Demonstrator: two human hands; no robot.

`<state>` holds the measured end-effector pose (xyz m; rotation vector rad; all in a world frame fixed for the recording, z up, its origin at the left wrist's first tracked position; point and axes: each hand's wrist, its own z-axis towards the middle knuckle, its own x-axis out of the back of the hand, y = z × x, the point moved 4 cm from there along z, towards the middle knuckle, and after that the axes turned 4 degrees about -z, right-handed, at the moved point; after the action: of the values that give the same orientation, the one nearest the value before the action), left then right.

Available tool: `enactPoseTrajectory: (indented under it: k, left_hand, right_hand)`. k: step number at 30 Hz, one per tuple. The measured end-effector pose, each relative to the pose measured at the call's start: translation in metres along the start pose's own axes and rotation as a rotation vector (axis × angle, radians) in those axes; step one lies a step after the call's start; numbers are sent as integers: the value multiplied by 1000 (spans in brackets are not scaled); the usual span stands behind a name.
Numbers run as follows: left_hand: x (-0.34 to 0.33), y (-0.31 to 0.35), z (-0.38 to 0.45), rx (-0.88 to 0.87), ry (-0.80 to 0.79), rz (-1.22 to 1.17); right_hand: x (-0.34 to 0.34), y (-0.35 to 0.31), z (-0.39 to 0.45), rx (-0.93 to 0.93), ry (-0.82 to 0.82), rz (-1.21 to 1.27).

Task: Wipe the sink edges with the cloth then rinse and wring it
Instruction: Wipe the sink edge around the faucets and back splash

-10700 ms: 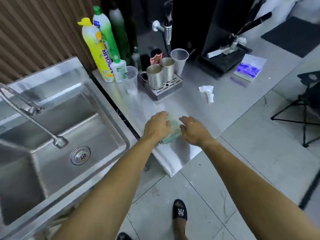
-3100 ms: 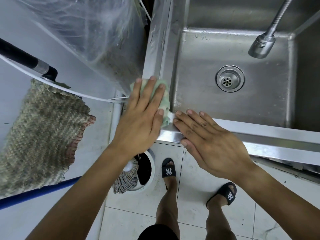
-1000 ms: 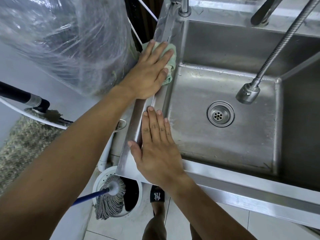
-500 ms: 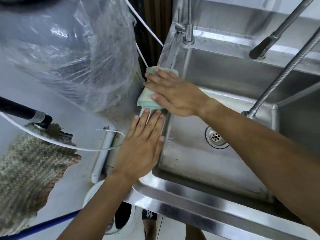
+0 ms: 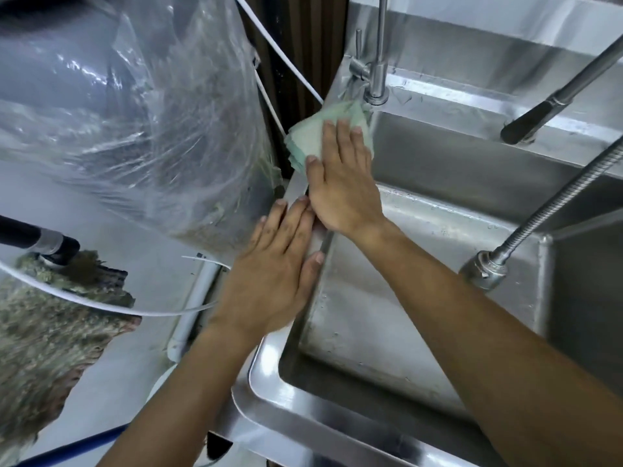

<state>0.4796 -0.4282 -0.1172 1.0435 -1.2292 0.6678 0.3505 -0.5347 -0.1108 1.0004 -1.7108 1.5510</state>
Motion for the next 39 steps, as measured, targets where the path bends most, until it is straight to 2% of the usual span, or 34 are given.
enactPoseTrajectory:
  k: [2,4,6,7,9,12,15,17,21,23,25,33,35,37,39]
  left_hand:
    - [-3,-2,10,-10,9,4]
    - [-5,-2,11,-16,28,34]
    - [-5,-1,10,-16,41,56]
    - [-5,-1,10,-15,39,60]
    - [-5,-1,12,-6,33,62]
    - [-4,0,11,9,26,60]
    - [-1,1,10,19,25,44]
    - [1,0,18,17,10,33]
    - [-1,-1,45,-3,-16,24]
    - [-4,-1,47,9,-10,20]
    - [-6,-1,46,19,3,32]
    - [-2,2,44,26,2,29]
    - [-2,3,43,23,-1,23]
    - [-3,2,44,14,-3,1]
    - [-2,0,46,11,3,-20]
  right_hand:
    - [10,7,-10,140,-10,-119]
    - [23,17,-6,467,6,-304]
    - [23,32,10,707,-122,-376]
    - [23,39,22,720,-164,-379]
    - [29,41,46,598,-116,-326]
    - [32,29,63,306,6,-138]
    - [15,9,46,123,-30,-39]
    - [19,9,37,176,-72,-70]
    - [49,41,53,562,-140,-289]
    - [47,55,60,651,-197,-363]
    - [41,55,66,612,-148,-359]
    - [15,13,73,6,108,-62]
    - [11,9,68,-80,56,28]
    - [18,11,64,-53,-46,34]
    - [32,23,60,143,-67,-117]
